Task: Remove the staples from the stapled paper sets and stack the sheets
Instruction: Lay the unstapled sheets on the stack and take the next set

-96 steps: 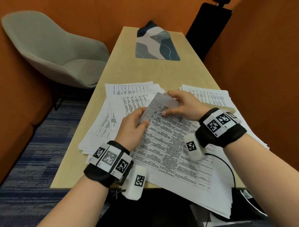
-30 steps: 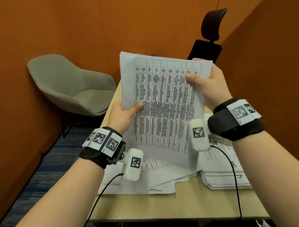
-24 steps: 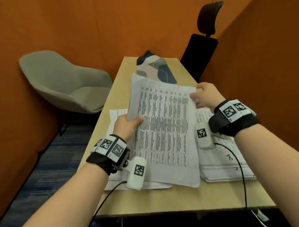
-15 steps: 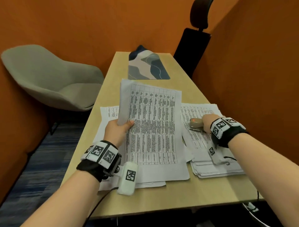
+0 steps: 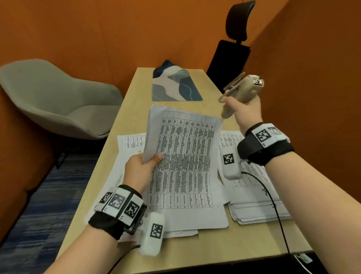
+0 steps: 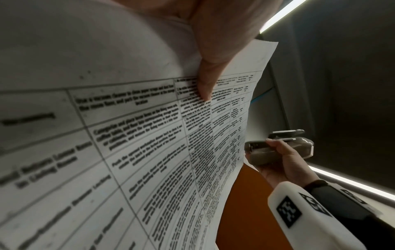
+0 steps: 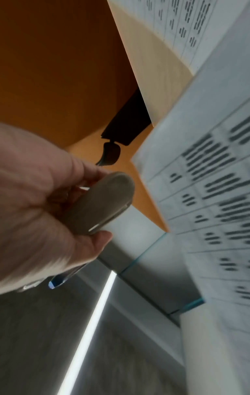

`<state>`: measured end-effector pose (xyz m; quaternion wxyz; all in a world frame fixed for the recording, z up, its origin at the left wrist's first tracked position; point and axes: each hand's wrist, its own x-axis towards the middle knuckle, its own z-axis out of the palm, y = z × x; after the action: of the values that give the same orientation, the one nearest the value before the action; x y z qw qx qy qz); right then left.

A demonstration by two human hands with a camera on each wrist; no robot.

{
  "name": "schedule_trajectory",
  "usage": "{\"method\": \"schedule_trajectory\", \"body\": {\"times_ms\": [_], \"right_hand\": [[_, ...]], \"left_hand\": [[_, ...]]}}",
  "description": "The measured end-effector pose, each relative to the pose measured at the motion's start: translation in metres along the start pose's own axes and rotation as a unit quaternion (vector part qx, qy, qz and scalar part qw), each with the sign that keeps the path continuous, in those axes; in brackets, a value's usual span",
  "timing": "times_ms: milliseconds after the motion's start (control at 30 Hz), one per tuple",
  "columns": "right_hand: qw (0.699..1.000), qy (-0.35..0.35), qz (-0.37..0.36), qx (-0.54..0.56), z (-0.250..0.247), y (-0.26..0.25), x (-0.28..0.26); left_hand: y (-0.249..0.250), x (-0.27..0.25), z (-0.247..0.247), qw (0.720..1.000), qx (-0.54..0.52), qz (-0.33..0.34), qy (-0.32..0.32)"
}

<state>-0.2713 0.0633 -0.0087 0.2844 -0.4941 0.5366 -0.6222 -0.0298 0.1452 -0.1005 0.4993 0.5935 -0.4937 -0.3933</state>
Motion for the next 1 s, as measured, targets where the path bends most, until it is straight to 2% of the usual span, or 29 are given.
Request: {"method": "schedule_trajectory", "body": {"times_ms": [100,200,367,567,667,800,1000], "right_hand": [[0.998,-0.060,-0.006,0.022,0.014,0.000,-0.012],[0.996,-0.069,-0.003,0.063,0.021,0.004,-0.018],[0.997,-0.021,-0.013,0.074,0.022,0.003,-0.023],[0.998,0.054,0.010,0.038,0.016,0.000,-0.015],[0.995,0.073,0.029,0.065,0.012,0.001,-0.010],[0.994,0.096,0.035,0.034,0.009,0.003,-0.007],[0.990,0.102,-0.005,0.101,0.000,-0.009,-0.015]], "left_hand": [[-0.002,0.000,0.001,1.000,0.011,0.018,0.001],[0.000,-0.004,0.002,0.999,0.031,0.027,0.005],[0.002,-0.009,0.003,0.998,0.034,0.048,-0.005],[0.007,-0.014,0.003,0.997,0.034,0.061,-0.020],[0.008,-0.015,0.003,0.997,0.034,0.065,-0.022],[0.008,-0.015,0.005,0.996,0.033,0.068,-0.041],[0.013,-0.009,0.006,0.998,0.027,0.054,-0.029]]}}
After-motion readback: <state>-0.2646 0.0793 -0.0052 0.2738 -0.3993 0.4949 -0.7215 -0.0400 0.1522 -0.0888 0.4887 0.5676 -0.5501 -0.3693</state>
